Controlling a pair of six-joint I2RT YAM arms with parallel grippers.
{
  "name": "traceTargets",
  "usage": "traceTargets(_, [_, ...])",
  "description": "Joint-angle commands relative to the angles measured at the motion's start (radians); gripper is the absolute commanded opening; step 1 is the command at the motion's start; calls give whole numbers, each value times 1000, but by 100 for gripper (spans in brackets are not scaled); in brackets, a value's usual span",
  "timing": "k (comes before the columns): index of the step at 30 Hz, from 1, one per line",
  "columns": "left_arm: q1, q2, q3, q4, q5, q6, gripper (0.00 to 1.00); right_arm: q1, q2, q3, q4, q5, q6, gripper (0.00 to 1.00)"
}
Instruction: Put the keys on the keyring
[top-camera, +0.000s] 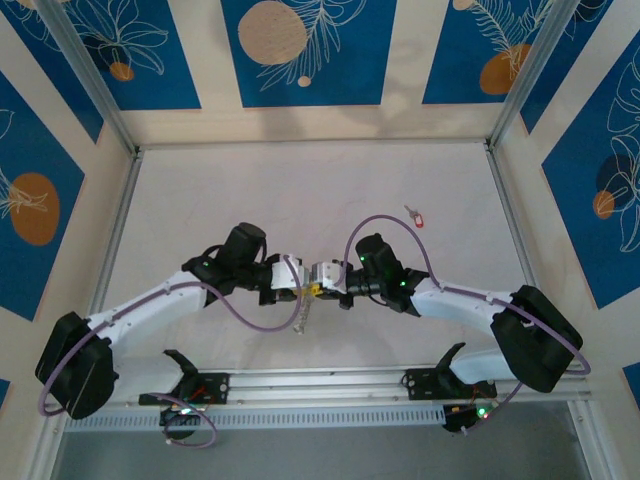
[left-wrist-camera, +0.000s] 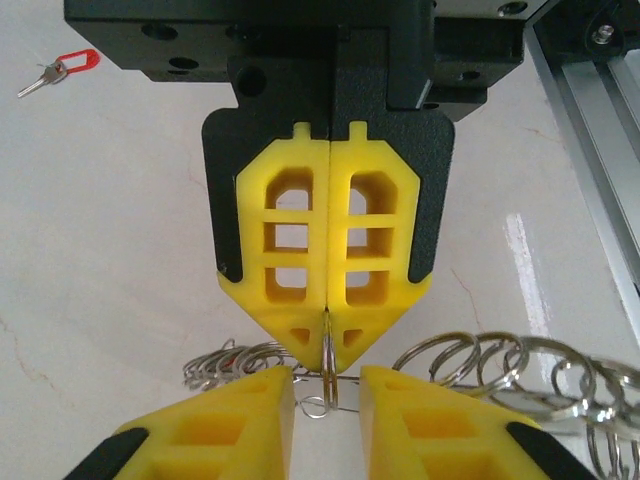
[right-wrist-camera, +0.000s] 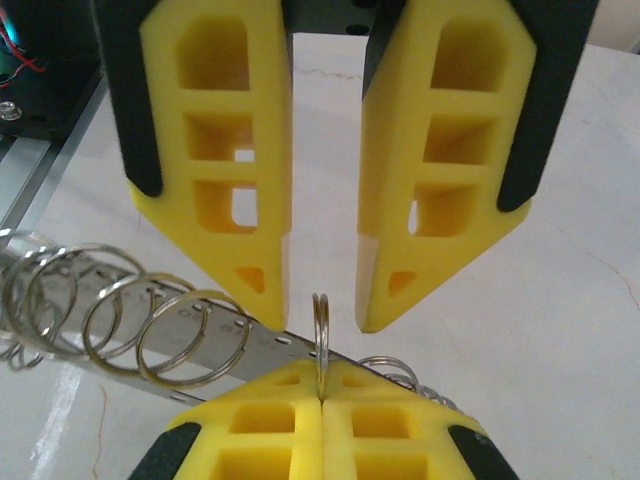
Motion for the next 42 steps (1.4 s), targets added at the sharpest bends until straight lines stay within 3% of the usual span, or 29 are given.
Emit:
traceTargets(1, [-15, 20, 8, 11, -5, 22, 22, 7, 5, 26, -8, -43, 17, 0])
traceTargets(4, [-23, 45, 29, -14, -11, 41, 17, 10, 13, 32, -9, -40, 13, 0])
traceTargets(9, [-31, 59, 37, -8, -14, 38, 0, 11, 25, 34, -12, -33, -1, 0])
traceTargets(12, [-31, 49, 28, -1, -11, 35, 0, 8, 24, 7, 38, -28, 2, 1])
traceTargets(15, [-30, 29, 11, 23, -7, 10, 0, -15, 11, -47, 139, -59, 39, 14])
traceTargets(19, [-24, -11, -40, 125, 28, -59, 0, -51, 1, -116, 278, -121, 109, 21])
traceTargets(27, [-20, -26, -128, 360, 122, -231, 0, -58, 41, -205, 533, -177, 226, 23])
traceTargets(42, [-20, -21, -210, 525, 139, -335, 0, -76, 74, -233, 659, -183, 262, 20])
